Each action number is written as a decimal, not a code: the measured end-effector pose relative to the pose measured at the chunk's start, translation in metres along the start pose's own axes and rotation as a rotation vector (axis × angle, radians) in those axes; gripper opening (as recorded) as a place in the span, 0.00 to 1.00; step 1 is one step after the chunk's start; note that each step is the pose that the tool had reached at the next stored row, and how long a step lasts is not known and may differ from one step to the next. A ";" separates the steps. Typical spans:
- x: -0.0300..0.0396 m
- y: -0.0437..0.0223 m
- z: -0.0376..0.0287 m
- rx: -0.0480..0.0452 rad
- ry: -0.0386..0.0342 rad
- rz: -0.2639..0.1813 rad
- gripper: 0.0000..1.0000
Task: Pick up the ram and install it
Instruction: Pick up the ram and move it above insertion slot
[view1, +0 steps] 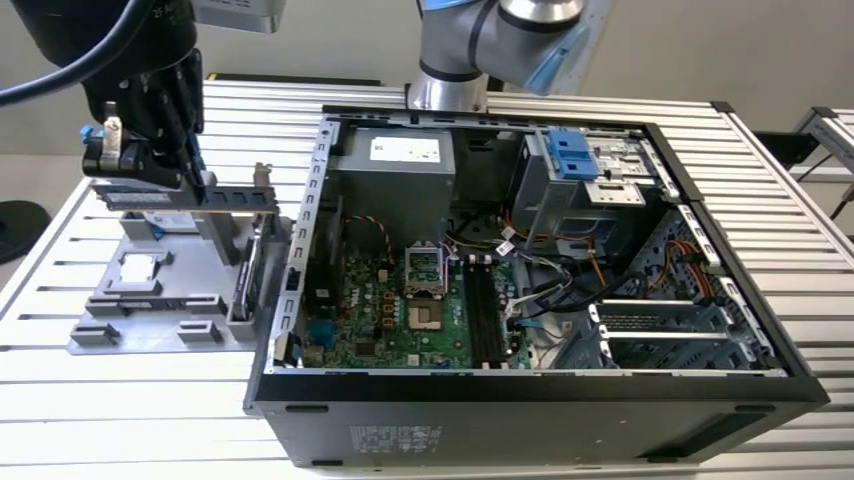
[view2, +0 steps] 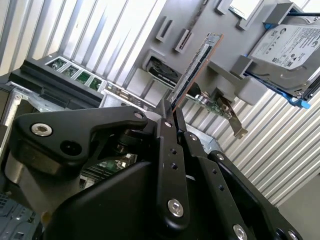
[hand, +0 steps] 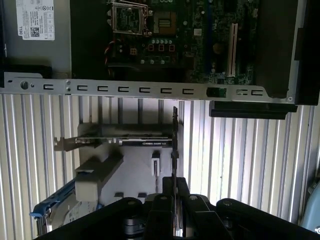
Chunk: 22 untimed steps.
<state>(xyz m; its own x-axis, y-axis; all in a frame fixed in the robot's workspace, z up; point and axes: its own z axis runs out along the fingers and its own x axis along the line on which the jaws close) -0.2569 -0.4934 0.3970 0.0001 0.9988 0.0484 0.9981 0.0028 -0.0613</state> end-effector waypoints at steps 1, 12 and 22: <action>0.0000 0.0011 0.0000 -0.0001 0.0001 0.000 0.00; 0.0000 0.0111 -0.0007 -0.0001 0.0000 0.000 0.00; 0.0000 0.0193 -0.0011 -0.0001 0.0000 0.000 0.00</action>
<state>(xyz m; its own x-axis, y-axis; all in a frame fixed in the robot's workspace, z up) -0.2375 -0.4934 0.3969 0.0001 0.9988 0.0484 0.9981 0.0029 -0.0612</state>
